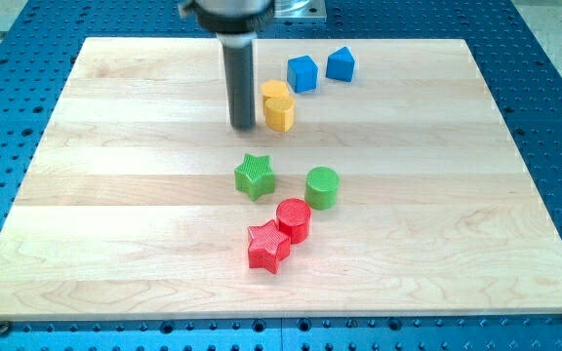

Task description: Move the green blocks and yellow blocks close to the red blocks

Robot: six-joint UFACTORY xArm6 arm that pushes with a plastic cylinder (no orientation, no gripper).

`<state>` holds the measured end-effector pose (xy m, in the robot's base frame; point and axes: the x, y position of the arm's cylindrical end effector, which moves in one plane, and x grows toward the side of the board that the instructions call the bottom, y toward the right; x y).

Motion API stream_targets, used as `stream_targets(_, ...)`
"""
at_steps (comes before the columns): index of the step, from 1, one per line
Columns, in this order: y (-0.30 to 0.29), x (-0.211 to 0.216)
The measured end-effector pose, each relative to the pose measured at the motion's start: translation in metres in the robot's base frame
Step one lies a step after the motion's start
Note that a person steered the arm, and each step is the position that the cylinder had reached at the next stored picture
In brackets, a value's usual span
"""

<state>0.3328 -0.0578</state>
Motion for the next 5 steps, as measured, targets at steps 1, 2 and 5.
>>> stream_targets(1,0.025,-0.081)
stream_targets(2,0.097,-0.086)
stream_targets(5,0.034,0.077)
